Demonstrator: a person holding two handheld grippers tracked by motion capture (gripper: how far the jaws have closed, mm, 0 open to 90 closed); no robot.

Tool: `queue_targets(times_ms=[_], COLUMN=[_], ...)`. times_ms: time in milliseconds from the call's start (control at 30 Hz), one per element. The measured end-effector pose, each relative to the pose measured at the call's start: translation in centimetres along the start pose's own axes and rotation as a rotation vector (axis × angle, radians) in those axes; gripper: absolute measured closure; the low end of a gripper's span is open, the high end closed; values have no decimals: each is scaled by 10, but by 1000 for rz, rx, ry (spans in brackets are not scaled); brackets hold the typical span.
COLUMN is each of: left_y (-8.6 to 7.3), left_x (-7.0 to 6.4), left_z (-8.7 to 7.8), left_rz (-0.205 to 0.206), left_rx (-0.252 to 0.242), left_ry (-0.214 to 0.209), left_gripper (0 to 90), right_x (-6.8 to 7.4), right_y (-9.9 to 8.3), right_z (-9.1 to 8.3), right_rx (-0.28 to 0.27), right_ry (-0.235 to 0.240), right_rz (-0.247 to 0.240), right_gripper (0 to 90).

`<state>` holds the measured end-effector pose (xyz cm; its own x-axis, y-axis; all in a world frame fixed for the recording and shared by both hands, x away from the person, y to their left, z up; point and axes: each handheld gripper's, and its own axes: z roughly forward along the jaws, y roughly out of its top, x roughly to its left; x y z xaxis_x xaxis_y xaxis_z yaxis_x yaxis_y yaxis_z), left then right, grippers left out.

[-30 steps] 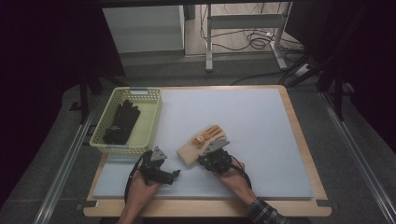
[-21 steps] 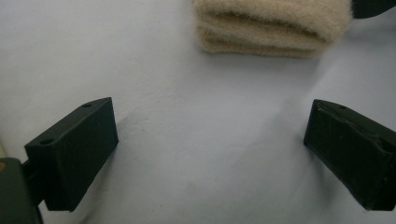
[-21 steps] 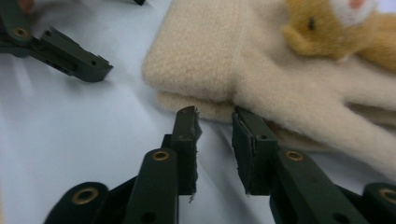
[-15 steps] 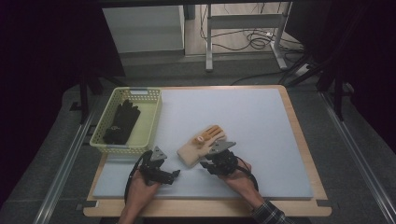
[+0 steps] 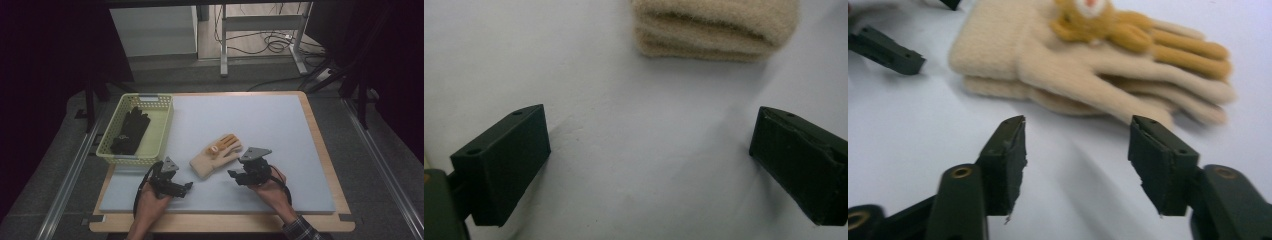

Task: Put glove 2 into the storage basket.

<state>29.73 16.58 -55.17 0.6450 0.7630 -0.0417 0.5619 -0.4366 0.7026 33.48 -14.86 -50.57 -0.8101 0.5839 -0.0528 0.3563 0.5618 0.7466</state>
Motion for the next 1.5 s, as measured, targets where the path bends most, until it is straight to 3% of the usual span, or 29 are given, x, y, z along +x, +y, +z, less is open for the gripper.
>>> queue_targets(times_ms=[600,967,1233,1500], left_y=[0,0,0,0], left_x=[0,0,-1,0], left_z=[0,0,0,0], left_rz=[5,3,6,4], left_rx=[4,2,2,4], left_ry=[-1,1,5,2], left_gripper=[30,30,28,28], right_x=[-39,-63,-70,-70], right_y=[-28,-60,-79,-81], right_z=[-34,-48,-47,-47], right_rx=[-17,37,69,62], right_ry=[-105,-191,-196,-194], right_rz=[90,145,187,191], right_gripper=[219,143,102,95])
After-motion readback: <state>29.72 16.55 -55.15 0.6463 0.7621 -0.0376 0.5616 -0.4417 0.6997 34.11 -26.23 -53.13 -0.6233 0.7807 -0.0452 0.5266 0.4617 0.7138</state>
